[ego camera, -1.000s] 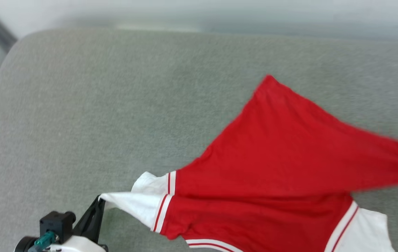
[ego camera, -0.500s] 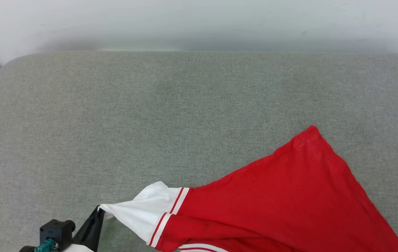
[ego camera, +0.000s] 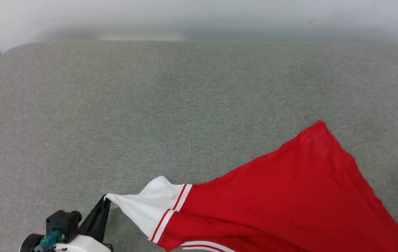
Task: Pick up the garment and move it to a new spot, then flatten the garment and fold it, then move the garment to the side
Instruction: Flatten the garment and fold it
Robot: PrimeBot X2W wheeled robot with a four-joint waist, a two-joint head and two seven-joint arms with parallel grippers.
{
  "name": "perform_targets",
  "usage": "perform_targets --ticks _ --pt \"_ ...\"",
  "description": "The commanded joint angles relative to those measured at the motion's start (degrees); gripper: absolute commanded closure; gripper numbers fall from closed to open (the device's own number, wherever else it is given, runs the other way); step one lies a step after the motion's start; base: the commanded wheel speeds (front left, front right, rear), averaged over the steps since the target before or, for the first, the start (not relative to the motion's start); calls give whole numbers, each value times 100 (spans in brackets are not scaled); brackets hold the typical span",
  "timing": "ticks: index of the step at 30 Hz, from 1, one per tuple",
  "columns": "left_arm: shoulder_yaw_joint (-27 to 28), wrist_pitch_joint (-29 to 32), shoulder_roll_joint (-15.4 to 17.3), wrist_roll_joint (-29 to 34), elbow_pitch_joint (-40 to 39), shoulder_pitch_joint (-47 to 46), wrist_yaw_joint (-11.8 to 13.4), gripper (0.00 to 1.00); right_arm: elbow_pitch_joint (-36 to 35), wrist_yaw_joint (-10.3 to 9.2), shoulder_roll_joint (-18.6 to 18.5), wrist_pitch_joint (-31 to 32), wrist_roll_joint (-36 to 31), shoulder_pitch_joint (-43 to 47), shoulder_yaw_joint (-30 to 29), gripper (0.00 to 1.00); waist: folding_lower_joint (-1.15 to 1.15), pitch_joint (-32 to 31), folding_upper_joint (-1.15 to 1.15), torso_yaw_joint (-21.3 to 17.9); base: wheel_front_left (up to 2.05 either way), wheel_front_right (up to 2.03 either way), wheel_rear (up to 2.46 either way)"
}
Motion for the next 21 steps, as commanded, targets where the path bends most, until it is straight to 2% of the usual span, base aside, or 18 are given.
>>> perform_targets --ticks 1,5,6,13,21 --pt "-19 23 -31 74 -42 -170 1 100 -174 -2 -9 277 -155 -554 71 0 0 179 0 105 0 0 0" --pt "-77 40 -84 175 -114 -401 -17 100 -231 -2 158 985 -503 -1580 514 0 0 461 0 259 0 0 0" --pt "-77 40 -84 175 -114 -401 -17 100 -231 -2 158 985 -503 -1580 514 0 0 461 0 259 0 0 0" --pt "-164 42 -238 336 -218 -761 -38 100 471 -2 965 1980 -1102 -3104 1467 0 0 933 0 531 0 0 0" --pt "-188 28 -397 449 -273 -1015 3 100 1634 -2 1715 1955 -1443 -3957 2197 0 0 1332 0 733 0 0 0"
